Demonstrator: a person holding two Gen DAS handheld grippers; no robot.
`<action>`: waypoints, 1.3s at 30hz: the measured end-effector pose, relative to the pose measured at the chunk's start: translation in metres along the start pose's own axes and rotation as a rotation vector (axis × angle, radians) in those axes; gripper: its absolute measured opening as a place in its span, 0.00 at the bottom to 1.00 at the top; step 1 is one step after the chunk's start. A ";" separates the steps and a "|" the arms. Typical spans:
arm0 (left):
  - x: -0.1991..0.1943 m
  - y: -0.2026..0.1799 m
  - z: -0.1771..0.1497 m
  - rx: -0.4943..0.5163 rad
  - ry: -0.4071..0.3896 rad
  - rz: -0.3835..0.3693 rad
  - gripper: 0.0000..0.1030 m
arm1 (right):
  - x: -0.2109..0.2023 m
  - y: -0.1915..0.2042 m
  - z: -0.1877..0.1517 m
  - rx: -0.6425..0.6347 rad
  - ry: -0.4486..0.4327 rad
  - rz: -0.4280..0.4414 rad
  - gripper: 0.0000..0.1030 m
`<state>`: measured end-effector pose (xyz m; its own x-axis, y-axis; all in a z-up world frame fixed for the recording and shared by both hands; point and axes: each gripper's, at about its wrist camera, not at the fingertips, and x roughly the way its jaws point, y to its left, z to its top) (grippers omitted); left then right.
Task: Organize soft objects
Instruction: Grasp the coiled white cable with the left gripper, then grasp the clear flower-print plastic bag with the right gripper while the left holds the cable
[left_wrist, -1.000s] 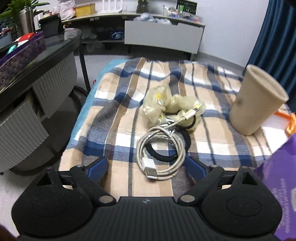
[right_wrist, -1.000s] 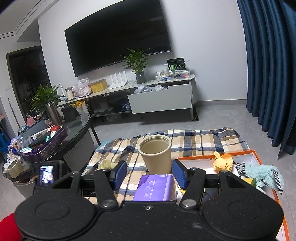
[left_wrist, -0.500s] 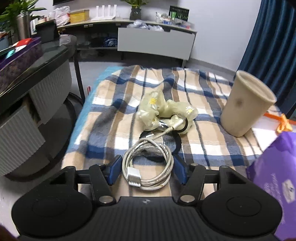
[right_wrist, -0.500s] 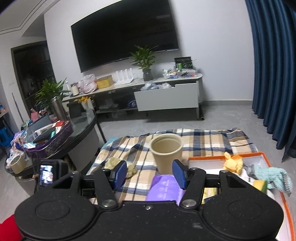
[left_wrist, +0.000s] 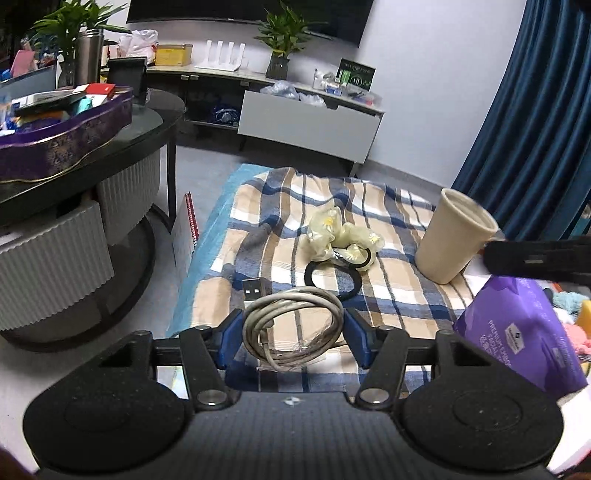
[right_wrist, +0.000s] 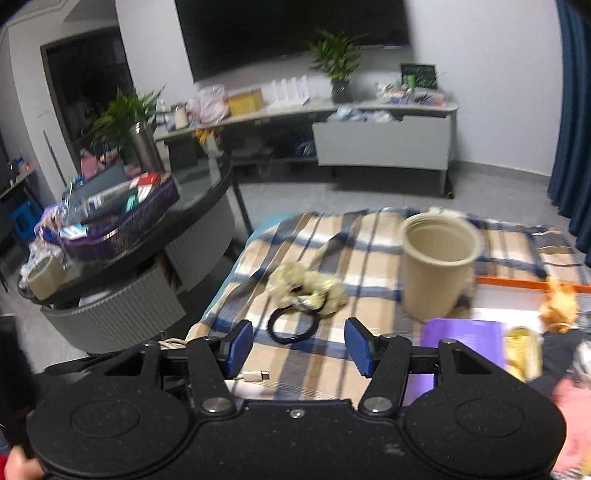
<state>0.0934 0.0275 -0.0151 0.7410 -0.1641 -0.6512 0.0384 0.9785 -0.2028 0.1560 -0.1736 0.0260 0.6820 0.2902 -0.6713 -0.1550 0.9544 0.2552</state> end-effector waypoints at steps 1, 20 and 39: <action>-0.001 0.002 -0.001 -0.006 -0.005 -0.006 0.57 | 0.009 0.004 0.001 -0.003 0.007 -0.002 0.69; -0.009 0.025 -0.003 -0.057 -0.077 -0.072 0.57 | 0.151 0.011 0.022 0.088 0.099 -0.127 0.87; -0.014 0.029 0.005 -0.105 -0.096 -0.035 0.57 | 0.110 0.011 0.025 0.018 0.040 -0.074 0.18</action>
<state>0.0877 0.0582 -0.0085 0.8015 -0.1801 -0.5702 -0.0014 0.9530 -0.3030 0.2471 -0.1328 -0.0280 0.6618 0.2216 -0.7162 -0.0917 0.9721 0.2160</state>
